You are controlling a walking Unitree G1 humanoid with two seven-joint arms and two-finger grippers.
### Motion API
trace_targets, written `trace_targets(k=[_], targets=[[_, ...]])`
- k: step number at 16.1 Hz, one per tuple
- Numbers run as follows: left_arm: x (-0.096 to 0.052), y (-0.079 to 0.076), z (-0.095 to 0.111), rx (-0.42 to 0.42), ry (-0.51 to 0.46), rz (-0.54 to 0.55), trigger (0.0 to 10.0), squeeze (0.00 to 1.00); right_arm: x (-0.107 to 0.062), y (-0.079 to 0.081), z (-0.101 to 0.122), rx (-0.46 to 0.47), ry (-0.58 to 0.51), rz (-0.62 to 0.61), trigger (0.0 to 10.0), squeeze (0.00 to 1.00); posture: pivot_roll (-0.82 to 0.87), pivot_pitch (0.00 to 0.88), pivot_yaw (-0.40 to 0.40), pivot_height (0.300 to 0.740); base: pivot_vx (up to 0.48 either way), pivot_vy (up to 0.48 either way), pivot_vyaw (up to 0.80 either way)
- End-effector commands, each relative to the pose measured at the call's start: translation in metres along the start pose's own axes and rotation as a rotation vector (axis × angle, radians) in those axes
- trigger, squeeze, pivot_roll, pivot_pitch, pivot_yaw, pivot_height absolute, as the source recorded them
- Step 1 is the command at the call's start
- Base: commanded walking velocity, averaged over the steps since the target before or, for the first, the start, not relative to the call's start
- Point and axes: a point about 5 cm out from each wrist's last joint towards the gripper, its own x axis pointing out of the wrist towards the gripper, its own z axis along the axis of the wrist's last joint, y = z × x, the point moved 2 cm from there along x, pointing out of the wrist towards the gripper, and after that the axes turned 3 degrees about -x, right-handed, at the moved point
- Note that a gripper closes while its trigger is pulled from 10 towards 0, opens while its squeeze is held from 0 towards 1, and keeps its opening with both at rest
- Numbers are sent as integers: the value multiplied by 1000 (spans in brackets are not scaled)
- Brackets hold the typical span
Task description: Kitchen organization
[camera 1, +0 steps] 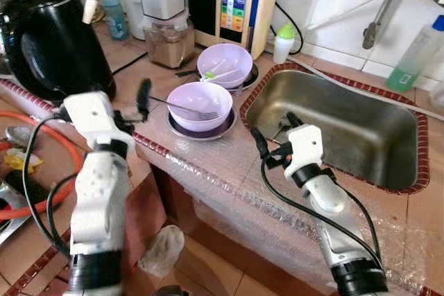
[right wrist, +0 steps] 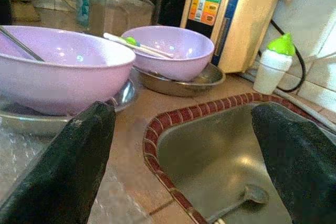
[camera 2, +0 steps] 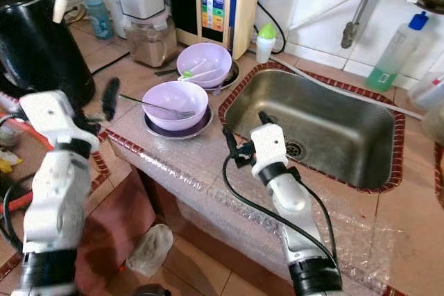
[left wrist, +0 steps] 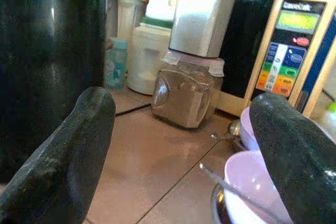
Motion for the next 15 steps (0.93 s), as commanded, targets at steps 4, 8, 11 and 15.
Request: trace_targets(k=[4,8,11,15], targets=[[17,-4,-22,-225,128,-9,10000,0,-4,21,15,46,-56,160,10000,0,-42,0,20,740,0,0,0],[30,-21,-46,-484,289,-47,10000,0,-7,31,13,22,-41,232,10000,0,-62,0,28,740,0,0,0],[39,-21,-54,-547,319,-34,6039,0,-8,33,13,20,-34,245,10000,0,-68,0,36,740,0,0,0],[44,-21,-59,-589,343,-34,0,0,-8,39,13,14,-30,290,10000,0,-74,0,42,740,0,0,0]])
